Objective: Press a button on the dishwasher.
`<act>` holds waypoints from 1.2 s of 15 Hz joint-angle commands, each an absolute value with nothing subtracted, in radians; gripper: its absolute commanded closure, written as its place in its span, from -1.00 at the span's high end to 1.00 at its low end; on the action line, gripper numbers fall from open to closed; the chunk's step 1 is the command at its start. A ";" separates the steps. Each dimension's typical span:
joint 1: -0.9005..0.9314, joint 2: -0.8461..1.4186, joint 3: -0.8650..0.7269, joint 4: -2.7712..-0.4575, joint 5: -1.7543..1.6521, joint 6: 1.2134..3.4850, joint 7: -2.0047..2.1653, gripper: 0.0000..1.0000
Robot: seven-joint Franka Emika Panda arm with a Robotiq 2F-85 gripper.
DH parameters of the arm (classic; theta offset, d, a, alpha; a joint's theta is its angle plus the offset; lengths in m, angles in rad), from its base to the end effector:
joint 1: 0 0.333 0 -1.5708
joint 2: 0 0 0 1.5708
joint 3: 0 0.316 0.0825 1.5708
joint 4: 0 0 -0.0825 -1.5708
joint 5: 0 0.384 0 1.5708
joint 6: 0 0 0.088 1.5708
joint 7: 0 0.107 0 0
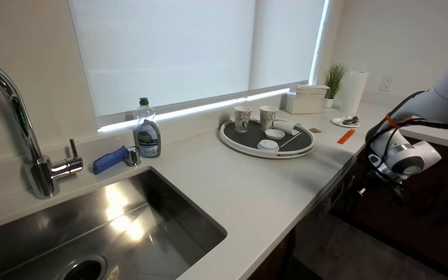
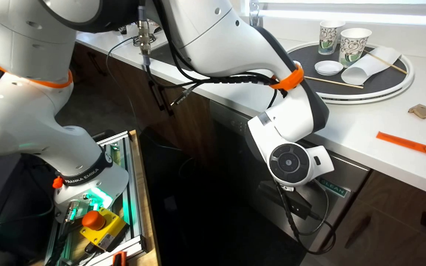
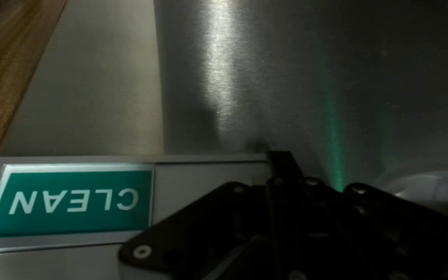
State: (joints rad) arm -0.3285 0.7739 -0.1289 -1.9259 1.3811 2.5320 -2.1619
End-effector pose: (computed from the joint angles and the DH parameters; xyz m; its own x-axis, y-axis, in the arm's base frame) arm 0.5159 -0.2687 0.0700 0.7434 0.3870 0.5456 0.5091 -0.8563 -0.0863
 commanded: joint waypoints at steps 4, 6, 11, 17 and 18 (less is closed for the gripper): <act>-0.280 0.736 -0.145 -1.966 1.336 2.549 -2.094 -1.00; -0.277 0.729 -0.156 -1.977 1.310 2.552 -2.061 -1.00; -0.275 0.685 -0.172 -2.022 1.247 2.565 -1.980 -1.00; -0.285 0.632 -0.197 -2.092 1.230 2.651 -1.910 -1.00; -0.288 0.624 -0.200 -2.102 1.233 2.677 -1.901 -0.92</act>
